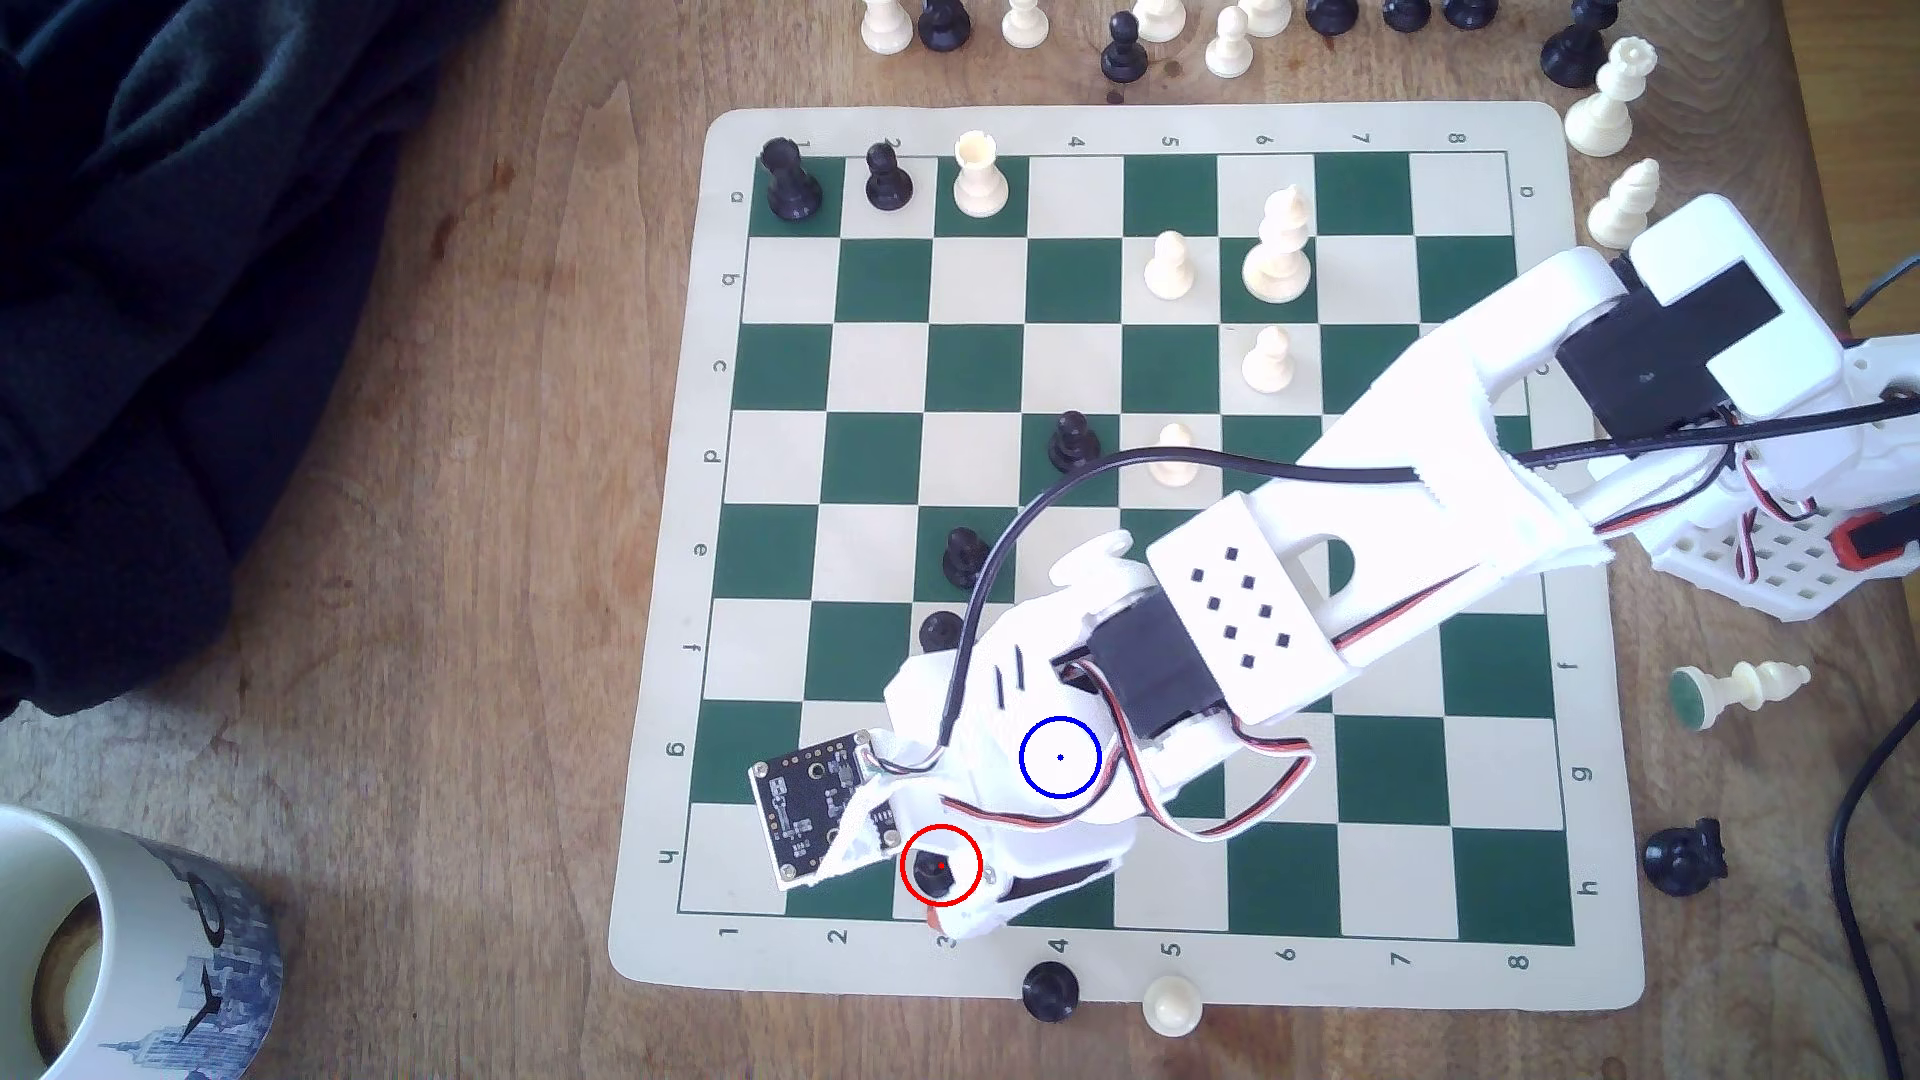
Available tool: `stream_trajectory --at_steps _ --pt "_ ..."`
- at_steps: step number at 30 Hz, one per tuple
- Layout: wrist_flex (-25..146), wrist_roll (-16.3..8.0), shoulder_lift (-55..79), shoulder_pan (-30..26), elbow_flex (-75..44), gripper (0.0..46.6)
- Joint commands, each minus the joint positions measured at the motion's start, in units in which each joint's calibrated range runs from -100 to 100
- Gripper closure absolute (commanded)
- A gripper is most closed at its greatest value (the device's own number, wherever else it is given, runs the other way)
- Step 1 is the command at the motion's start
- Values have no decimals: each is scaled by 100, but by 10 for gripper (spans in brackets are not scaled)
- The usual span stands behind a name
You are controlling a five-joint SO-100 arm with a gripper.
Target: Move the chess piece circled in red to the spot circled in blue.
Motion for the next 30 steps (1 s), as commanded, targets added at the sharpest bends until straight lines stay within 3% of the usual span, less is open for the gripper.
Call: stream_trajectory --at_steps 1,5,9,18,30 --pt "-71 0 -172 37 -467 359" --pt "-30 10 -172 21 -467 388" --pt "-5 15 -172 -10 -449 464" --pt "3 -15 -350 45 -548 464" --pt "593 -68 -1827 248 -4 464"
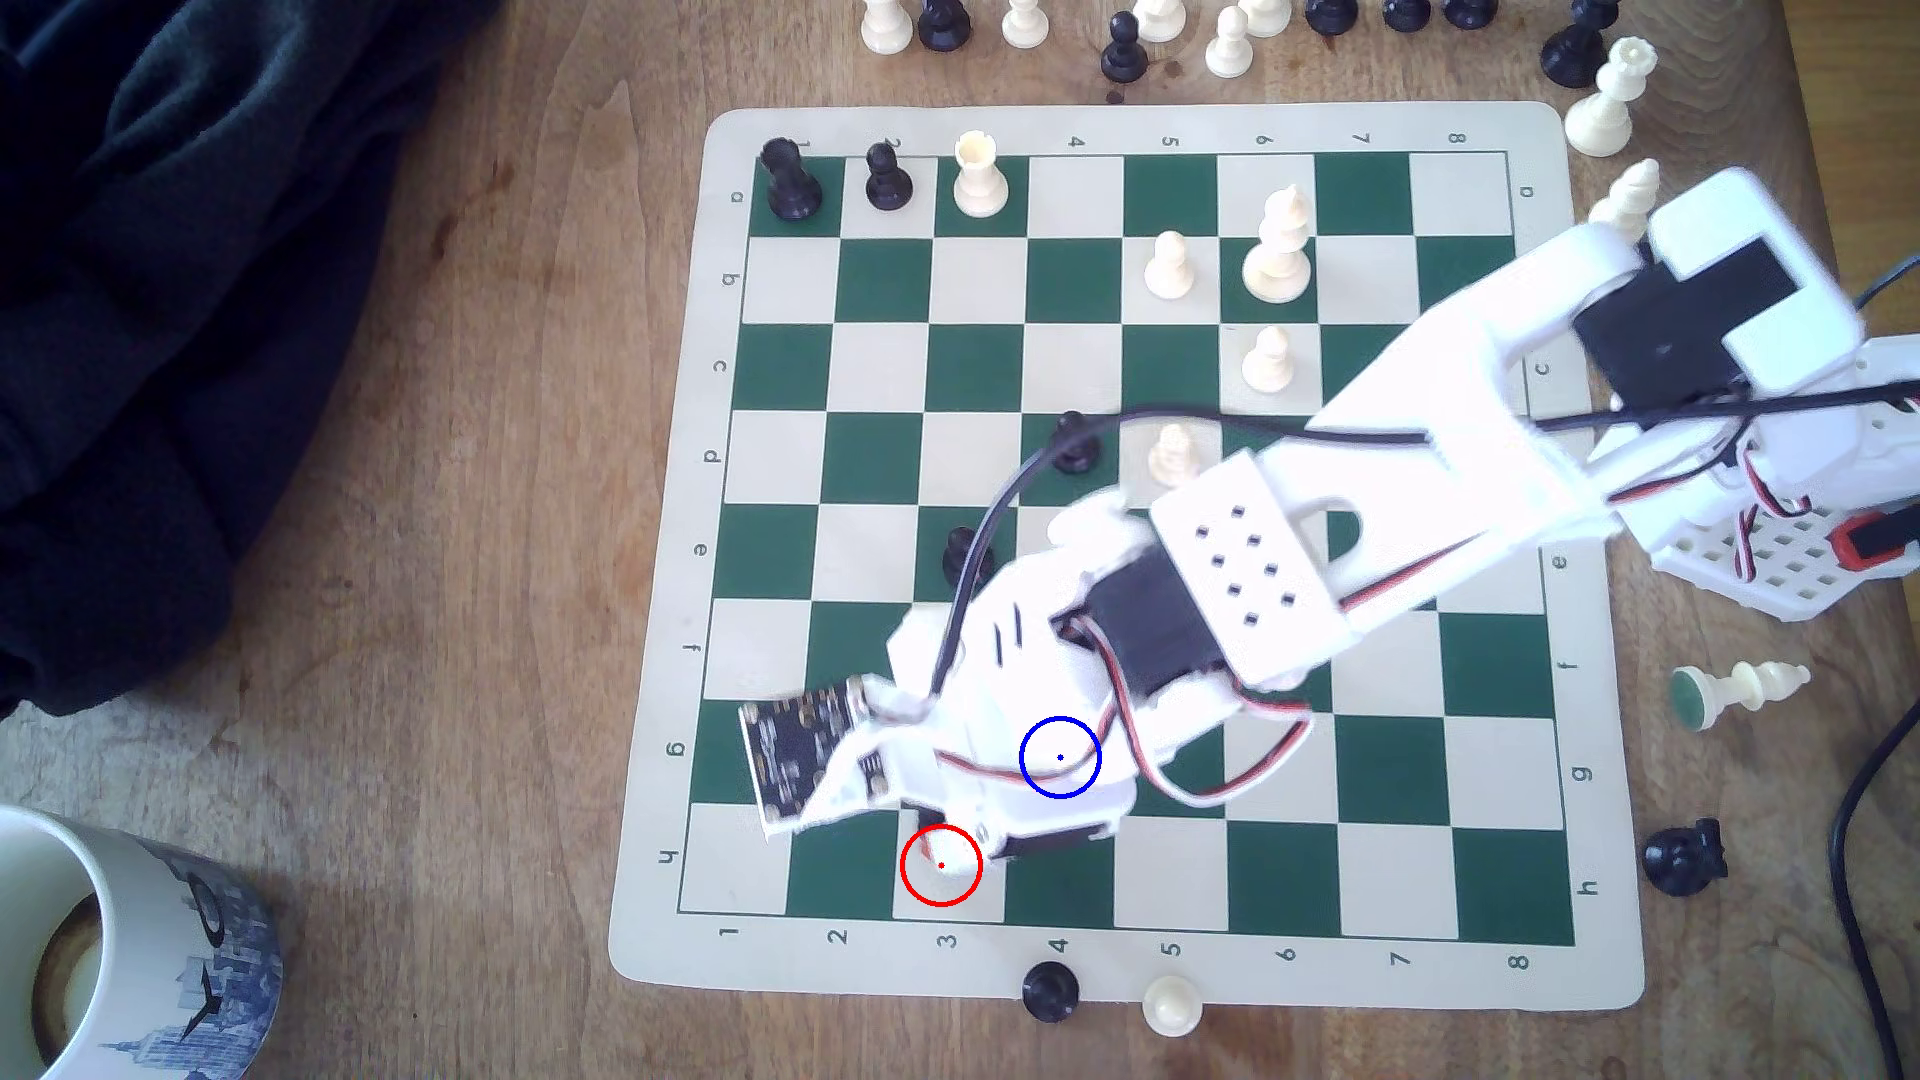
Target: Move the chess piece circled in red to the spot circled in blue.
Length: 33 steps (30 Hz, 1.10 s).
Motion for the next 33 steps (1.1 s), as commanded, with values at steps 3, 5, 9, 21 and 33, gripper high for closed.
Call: stream_trajectory --at_steps 3,5,9,21,33 --pt "123 -10 -1867 86 594 464" --pt "41 -10 -2063 102 975 464" --pt "-279 -15 -2411 133 1863 464" --pt "-1212 -78 -2529 125 3250 464" --pt "-1450 -93 -2283 63 3450 464"
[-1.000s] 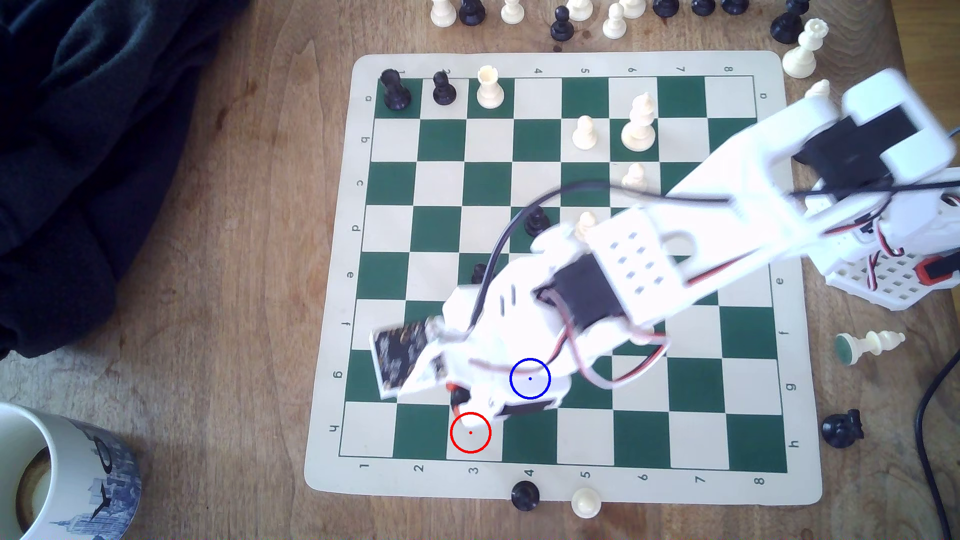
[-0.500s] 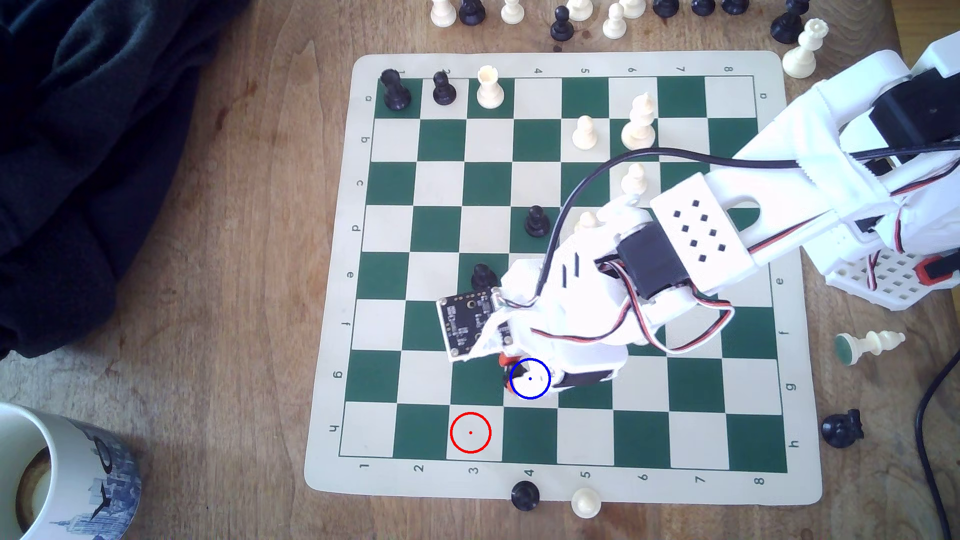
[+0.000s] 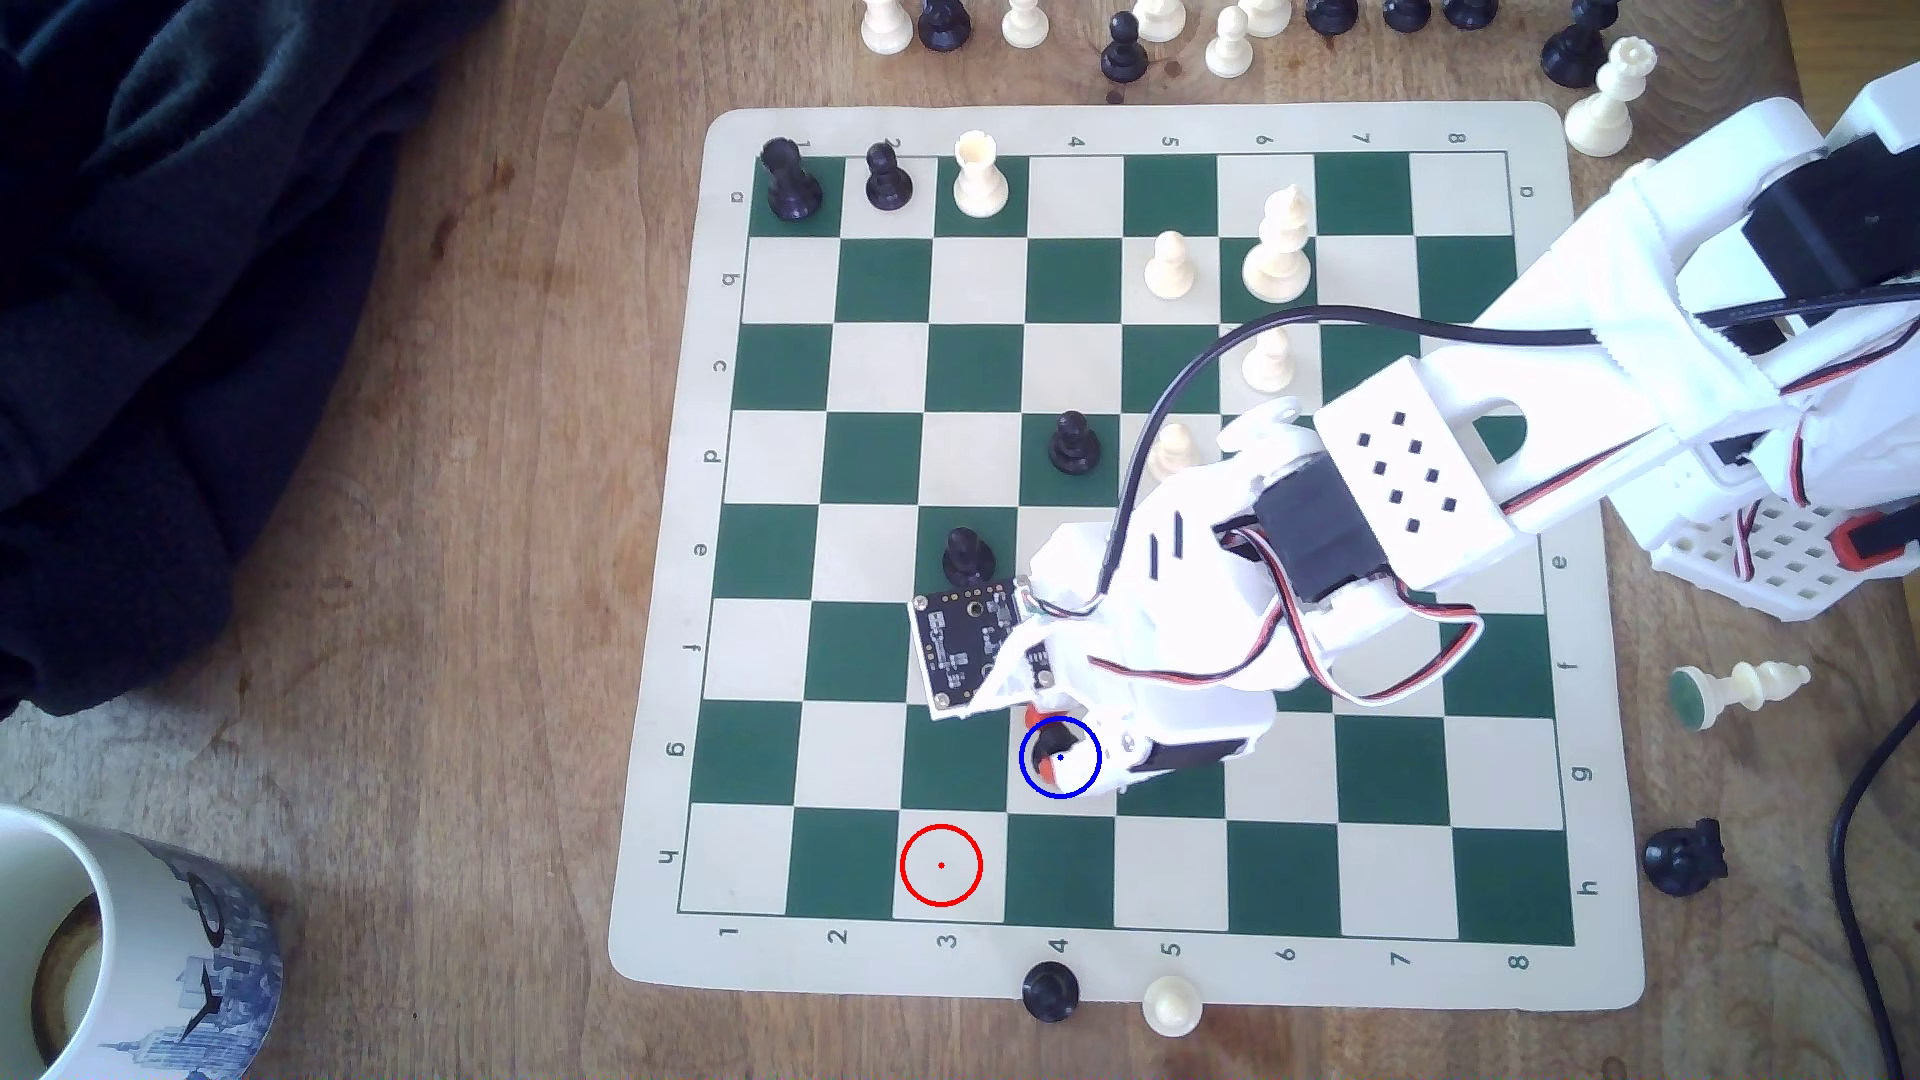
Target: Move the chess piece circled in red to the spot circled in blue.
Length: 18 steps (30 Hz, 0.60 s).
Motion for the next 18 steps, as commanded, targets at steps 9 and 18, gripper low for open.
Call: stream_trajectory --at_steps 9,18 --pt "-249 -24 -69 -89 -2 464" --pt "-249 -10 50 -143 70 464"
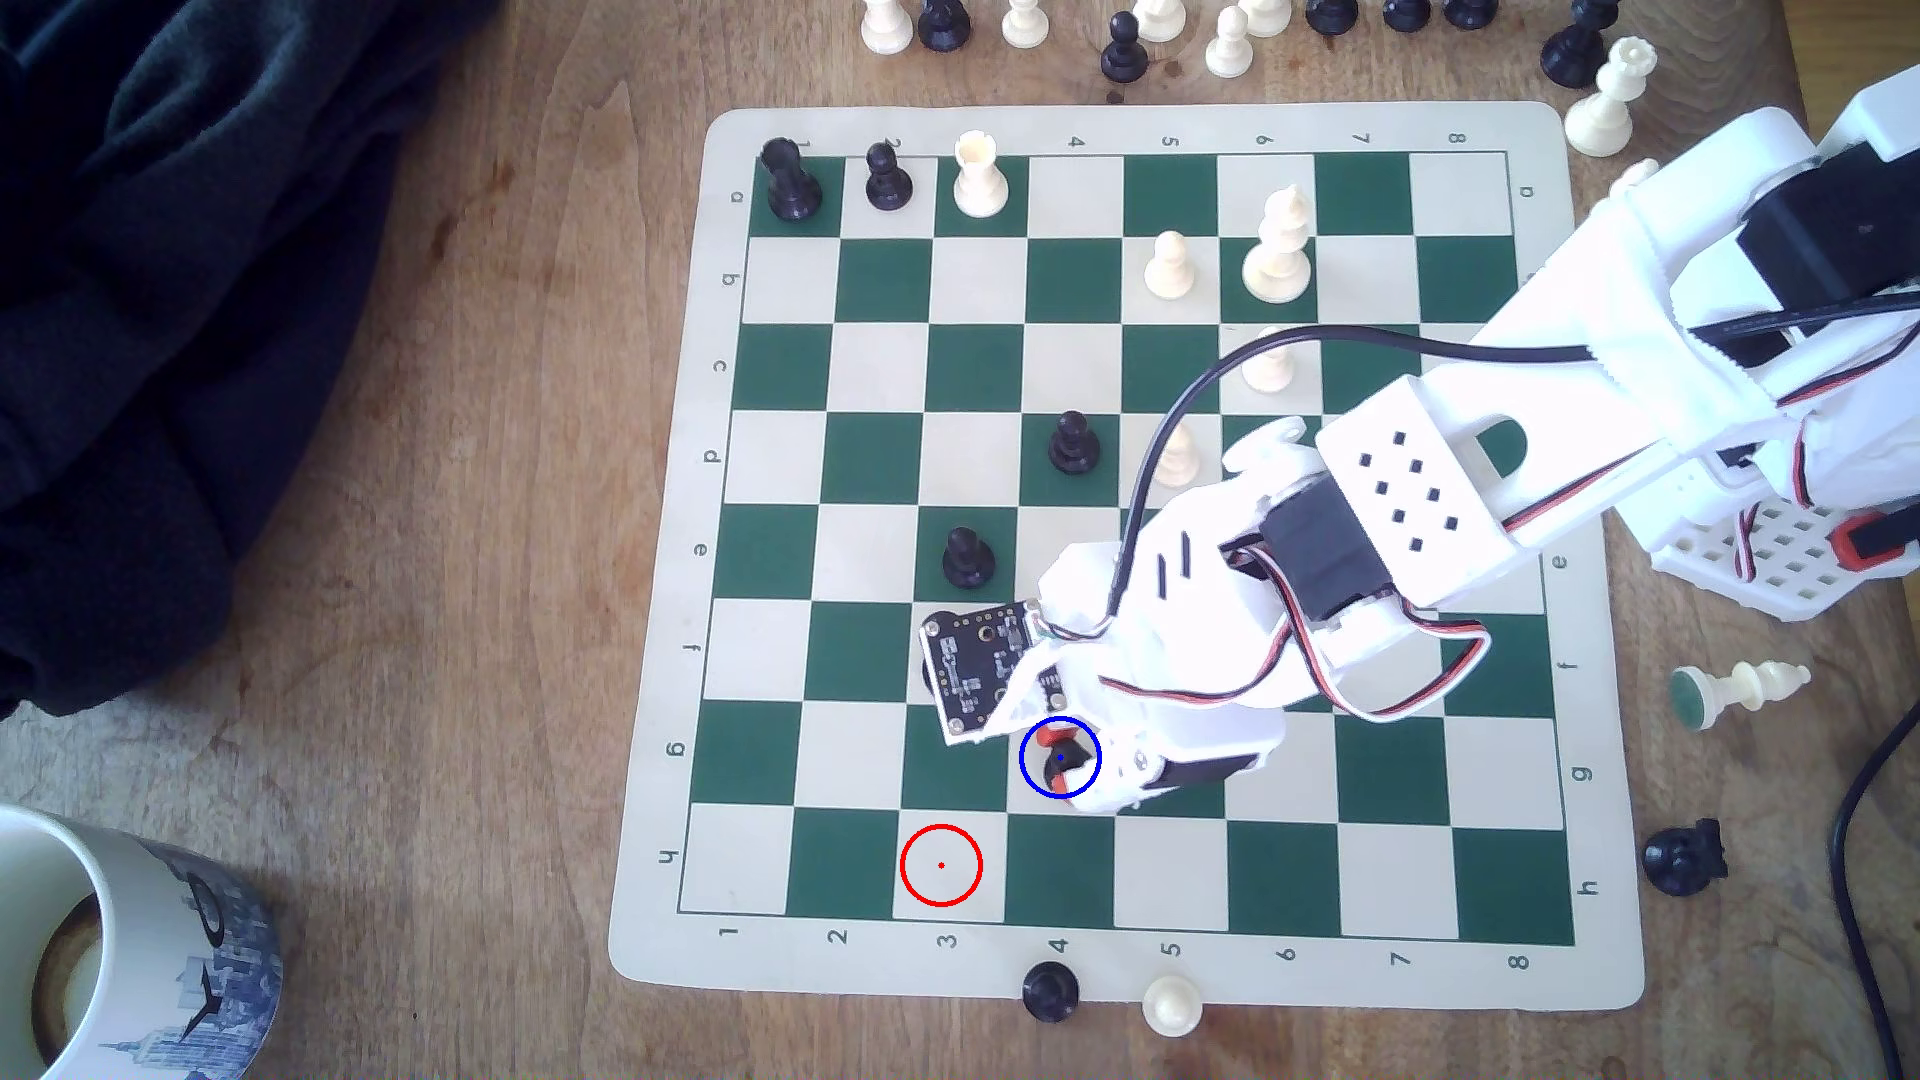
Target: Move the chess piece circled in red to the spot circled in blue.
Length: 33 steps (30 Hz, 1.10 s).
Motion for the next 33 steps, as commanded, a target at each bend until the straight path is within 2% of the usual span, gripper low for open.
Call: stream_trajectory --at_steps 1,22,24,25,26,27,33 --pt "-90 0 -50 -24 -83 464" --pt "-147 29 77 93 -129 462" --pt "-147 29 77 93 -120 442" --pt "-155 29 77 93 -120 418" --pt "-196 29 69 101 -120 367" --pt "-205 29 52 101 -111 352" --pt "-16 29 -144 46 -83 320"
